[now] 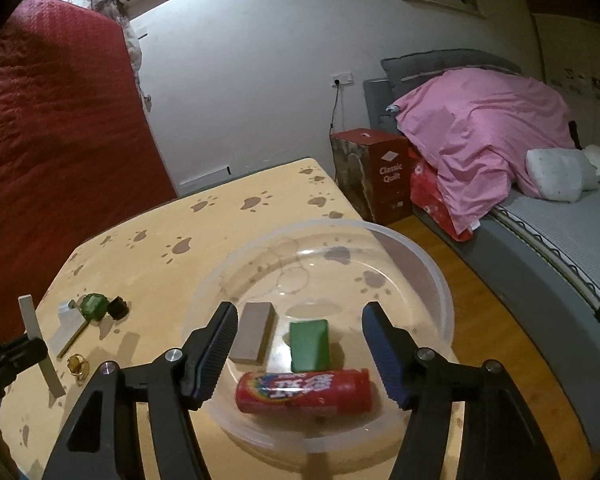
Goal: Organize rigid objects
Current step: 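Grasp the green tin with the right tool and place it in the bowl, then lower the white foam block into the clear bowl and open the left tool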
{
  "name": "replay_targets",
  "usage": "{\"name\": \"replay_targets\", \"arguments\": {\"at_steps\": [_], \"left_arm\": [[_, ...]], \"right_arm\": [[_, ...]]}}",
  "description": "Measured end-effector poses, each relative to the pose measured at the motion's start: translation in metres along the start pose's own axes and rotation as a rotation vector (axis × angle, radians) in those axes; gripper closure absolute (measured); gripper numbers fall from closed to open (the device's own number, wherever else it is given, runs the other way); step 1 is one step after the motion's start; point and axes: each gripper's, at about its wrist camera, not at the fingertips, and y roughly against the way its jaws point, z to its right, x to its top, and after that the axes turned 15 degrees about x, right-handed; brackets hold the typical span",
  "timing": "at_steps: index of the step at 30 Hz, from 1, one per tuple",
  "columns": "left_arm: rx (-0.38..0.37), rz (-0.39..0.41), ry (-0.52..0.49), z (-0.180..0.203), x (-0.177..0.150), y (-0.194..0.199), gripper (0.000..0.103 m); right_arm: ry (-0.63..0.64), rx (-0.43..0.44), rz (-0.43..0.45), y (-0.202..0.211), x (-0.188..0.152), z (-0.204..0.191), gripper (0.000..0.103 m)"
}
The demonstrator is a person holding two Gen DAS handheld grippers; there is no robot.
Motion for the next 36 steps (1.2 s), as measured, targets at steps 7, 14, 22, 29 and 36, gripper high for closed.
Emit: {"name": "replay_targets", "arguments": {"at_steps": [7,14,22,29,36], "left_arm": [[-0.036,-0.002,-0.038,0.028,0.012,-0.008,0.073],[-0.082,-0.012,-0.075,0.062,0.029,-0.025,0.073],[-0.123,-0.037,-0.112,0.095,0.040,-0.049,0.073],[-0.143,-0.054,-0.117,0.113,0.045,-0.067,0.073],[-0.172,-0.073,-0.128,0.126,0.046,-0.083,0.073]], "right_arm": [[-0.017,-0.038,-0.015,0.003,-0.007,0.015,0.031],[-0.024,-0.047,-0.007,0.007,-0.009,0.025,0.027],[-0.035,-0.057,0.012,0.009,-0.010,0.031,0.019],[-0.052,-0.053,0.013,0.010,-0.012,0.037,0.018],[-0.058,-0.051,0.011,0.011,-0.012,0.038,0.018]]}}
